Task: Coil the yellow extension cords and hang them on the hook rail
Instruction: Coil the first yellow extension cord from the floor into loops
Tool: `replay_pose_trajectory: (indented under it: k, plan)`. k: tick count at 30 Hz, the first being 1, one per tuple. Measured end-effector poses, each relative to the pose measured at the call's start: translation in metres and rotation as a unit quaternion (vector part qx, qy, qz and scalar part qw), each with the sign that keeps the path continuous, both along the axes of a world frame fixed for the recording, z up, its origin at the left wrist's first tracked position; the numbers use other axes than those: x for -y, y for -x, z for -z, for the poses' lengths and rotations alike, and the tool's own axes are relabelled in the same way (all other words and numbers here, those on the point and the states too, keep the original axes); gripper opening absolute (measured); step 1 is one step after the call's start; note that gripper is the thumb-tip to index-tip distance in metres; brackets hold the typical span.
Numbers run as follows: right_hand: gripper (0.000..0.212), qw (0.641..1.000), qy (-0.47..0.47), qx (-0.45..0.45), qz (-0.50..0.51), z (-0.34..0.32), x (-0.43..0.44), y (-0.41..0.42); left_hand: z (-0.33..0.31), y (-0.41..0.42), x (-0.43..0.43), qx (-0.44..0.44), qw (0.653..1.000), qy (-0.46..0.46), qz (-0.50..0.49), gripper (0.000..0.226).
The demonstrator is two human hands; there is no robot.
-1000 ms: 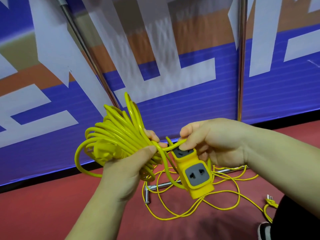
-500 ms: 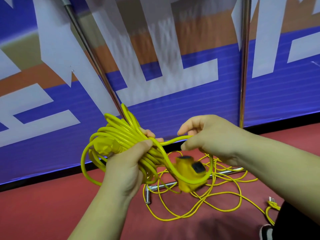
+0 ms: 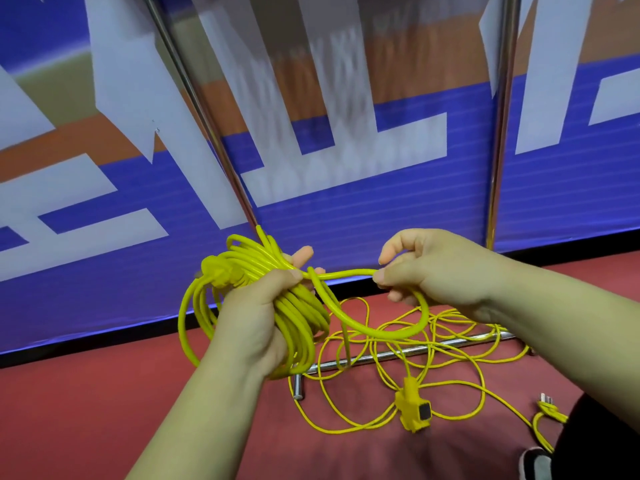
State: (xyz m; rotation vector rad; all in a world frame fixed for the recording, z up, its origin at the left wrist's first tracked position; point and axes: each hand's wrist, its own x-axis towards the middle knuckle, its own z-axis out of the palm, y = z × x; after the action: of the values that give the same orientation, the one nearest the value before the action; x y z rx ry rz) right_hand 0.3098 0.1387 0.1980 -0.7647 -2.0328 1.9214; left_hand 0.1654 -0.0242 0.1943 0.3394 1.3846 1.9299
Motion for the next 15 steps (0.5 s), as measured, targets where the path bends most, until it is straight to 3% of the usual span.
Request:
replay_pose_trajectory:
  k: [2,6,8,10,12,15]
  plan:
    - [0.013,1.0,-0.018,-0.004,0.025,0.006,0.0,0.003,0.002,0.003,0.002,0.016,1.0,0.011,-0.008,0.047]
    - [0.033,0.993,-0.111,0.003,0.043,0.01,0.004,0.003,0.002,0.007,0.004,0.05,0.998,0.029,-0.007,0.022]
    - [0.048,0.994,-0.101,-0.036,-0.014,0.004,0.013,0.002,0.004,0.008,0.004,0.031,0.999,0.029,-0.027,0.012]
    - [0.054,0.989,-0.075,-0.071,-0.102,0.003,0.028,0.0,0.003,0.007,0.004,0.018,0.999,0.021,-0.024,0.025]
    - [0.055,0.98,-0.12,-0.079,-0.137,0.007,0.044,0.001,0.001,0.008,0.003,0.023,1.0,0.012,-0.007,0.046]
    - [0.056,0.971,-0.18,-0.092,-0.13,0.014,0.063,0.004,0.001,0.007,0.003,0.049,0.998,-0.014,0.037,0.039]
